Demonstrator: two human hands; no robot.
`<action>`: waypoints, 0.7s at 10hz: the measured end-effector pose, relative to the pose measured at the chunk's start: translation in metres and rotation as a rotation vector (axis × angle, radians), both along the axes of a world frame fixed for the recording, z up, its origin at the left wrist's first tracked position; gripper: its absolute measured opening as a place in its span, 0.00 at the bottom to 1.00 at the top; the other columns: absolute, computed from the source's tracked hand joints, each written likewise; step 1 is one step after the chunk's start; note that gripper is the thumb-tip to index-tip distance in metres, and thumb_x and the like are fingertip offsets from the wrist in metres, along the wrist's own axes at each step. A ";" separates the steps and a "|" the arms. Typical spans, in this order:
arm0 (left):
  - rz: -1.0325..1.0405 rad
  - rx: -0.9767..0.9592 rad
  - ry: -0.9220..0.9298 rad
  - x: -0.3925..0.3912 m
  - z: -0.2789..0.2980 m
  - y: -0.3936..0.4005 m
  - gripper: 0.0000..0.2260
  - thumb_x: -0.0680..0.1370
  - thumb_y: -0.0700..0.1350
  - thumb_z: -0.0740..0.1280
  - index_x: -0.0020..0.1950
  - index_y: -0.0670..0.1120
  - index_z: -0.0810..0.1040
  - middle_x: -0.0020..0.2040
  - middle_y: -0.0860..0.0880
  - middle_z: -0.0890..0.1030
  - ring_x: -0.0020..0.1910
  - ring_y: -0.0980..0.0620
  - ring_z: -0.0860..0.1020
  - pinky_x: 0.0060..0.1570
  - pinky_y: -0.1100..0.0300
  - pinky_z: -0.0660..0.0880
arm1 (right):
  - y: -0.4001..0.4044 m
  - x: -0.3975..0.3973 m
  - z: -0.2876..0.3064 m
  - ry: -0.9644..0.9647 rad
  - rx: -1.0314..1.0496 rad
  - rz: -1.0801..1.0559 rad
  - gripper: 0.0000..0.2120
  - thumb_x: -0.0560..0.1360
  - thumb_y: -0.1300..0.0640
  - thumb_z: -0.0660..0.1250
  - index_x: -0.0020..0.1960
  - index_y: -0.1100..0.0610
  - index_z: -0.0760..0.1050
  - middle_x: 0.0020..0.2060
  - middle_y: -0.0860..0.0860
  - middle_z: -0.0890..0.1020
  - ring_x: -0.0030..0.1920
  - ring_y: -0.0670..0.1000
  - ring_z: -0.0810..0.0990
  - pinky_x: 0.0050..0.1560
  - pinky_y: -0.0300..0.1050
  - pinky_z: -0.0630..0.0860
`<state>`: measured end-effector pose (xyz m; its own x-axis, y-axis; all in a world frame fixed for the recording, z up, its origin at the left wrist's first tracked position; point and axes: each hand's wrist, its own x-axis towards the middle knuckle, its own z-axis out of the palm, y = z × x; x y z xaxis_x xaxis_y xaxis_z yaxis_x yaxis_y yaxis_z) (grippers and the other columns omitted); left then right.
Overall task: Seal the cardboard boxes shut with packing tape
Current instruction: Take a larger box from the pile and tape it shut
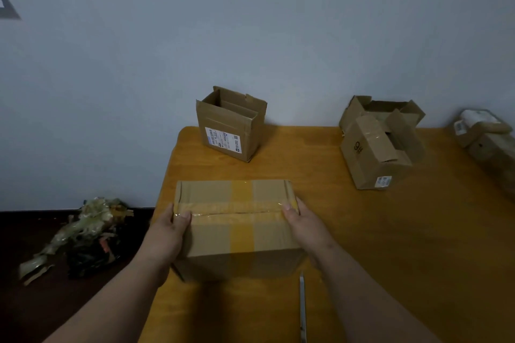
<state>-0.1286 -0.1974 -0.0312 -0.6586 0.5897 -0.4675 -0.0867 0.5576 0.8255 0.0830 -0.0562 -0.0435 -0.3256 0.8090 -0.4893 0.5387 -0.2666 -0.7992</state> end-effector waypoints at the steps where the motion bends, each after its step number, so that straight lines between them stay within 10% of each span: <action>1: -0.015 -0.059 -0.029 -0.012 -0.007 0.000 0.25 0.83 0.56 0.58 0.79 0.52 0.58 0.72 0.43 0.68 0.66 0.40 0.70 0.65 0.42 0.70 | 0.006 -0.005 0.002 -0.136 0.023 0.035 0.28 0.83 0.41 0.52 0.80 0.49 0.53 0.74 0.55 0.67 0.70 0.57 0.68 0.71 0.54 0.67; 2: -0.133 -0.109 0.351 -0.011 -0.007 0.000 0.20 0.84 0.52 0.53 0.75 0.47 0.60 0.67 0.48 0.68 0.70 0.38 0.67 0.66 0.45 0.66 | -0.005 -0.015 0.014 -0.392 0.397 0.125 0.27 0.84 0.49 0.48 0.80 0.50 0.44 0.80 0.52 0.50 0.79 0.54 0.51 0.77 0.51 0.54; 3: -0.525 -0.193 0.923 0.007 -0.003 0.006 0.30 0.80 0.62 0.37 0.80 0.52 0.42 0.81 0.51 0.44 0.80 0.47 0.43 0.75 0.46 0.40 | -0.024 -0.034 0.022 -0.423 0.825 0.558 0.27 0.82 0.47 0.42 0.79 0.49 0.40 0.77 0.46 0.37 0.77 0.48 0.35 0.78 0.51 0.39; 4: -0.958 -0.296 1.054 0.027 -0.007 0.015 0.45 0.62 0.64 0.12 0.77 0.51 0.31 0.77 0.53 0.32 0.75 0.53 0.31 0.74 0.49 0.32 | -0.039 -0.047 0.011 -0.443 0.825 0.914 0.33 0.78 0.39 0.33 0.80 0.51 0.41 0.79 0.45 0.40 0.78 0.44 0.35 0.78 0.52 0.38; 5: -0.976 -0.342 1.079 0.012 -0.012 0.013 0.44 0.59 0.65 0.11 0.75 0.53 0.29 0.76 0.55 0.30 0.75 0.54 0.30 0.75 0.51 0.34 | -0.028 -0.034 0.007 -0.517 0.804 0.924 0.35 0.78 0.34 0.33 0.80 0.50 0.40 0.79 0.45 0.39 0.77 0.44 0.34 0.78 0.52 0.39; 7: -0.563 -0.233 0.759 -0.026 -0.035 -0.003 0.33 0.79 0.67 0.40 0.80 0.53 0.40 0.81 0.50 0.42 0.80 0.44 0.46 0.76 0.42 0.54 | -0.020 -0.002 0.003 -0.491 0.557 0.529 0.33 0.81 0.37 0.44 0.77 0.51 0.33 0.77 0.48 0.34 0.79 0.52 0.39 0.78 0.56 0.49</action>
